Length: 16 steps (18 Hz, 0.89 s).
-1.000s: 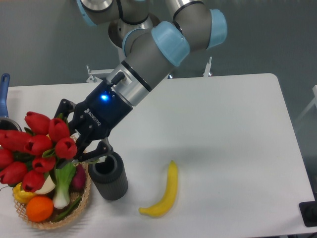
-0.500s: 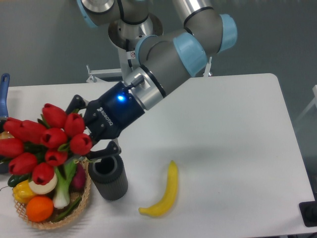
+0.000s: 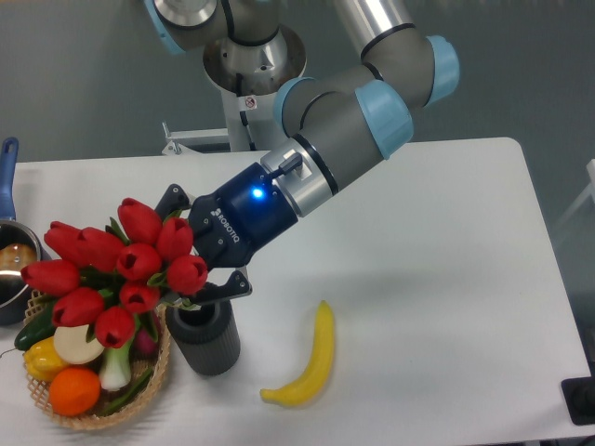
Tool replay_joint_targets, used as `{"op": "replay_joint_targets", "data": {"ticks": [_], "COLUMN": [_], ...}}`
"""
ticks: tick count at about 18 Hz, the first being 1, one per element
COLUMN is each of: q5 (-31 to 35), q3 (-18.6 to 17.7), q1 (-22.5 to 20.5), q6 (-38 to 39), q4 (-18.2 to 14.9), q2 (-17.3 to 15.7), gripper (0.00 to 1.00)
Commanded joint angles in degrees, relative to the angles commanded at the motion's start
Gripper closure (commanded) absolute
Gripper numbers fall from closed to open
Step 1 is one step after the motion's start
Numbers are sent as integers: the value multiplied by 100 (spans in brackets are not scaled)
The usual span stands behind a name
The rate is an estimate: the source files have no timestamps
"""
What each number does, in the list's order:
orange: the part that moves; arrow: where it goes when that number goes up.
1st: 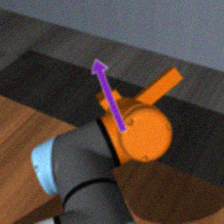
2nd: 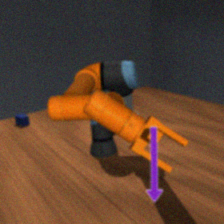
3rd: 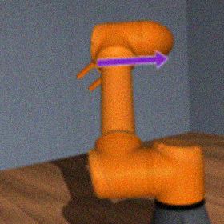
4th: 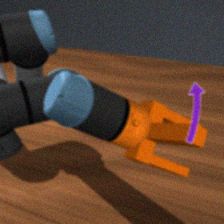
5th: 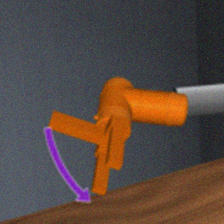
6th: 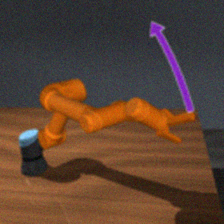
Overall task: Insert the flowers into the vase
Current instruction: 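Lower the tulip stems down into the black vase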
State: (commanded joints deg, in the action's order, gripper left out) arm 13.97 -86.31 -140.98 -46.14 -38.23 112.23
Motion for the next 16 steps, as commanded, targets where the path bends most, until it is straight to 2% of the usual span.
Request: {"op": "replay_joint_targets", "data": {"ticks": [3,7,16], "q5": [0,-17,-18], "q3": [-70,-386,-501], "q1": [9,26,44], "q6": [-18,-227,-378], "q4": [0,9,0], "q2": [9,-35,44], "gripper": [60,60,60]}}
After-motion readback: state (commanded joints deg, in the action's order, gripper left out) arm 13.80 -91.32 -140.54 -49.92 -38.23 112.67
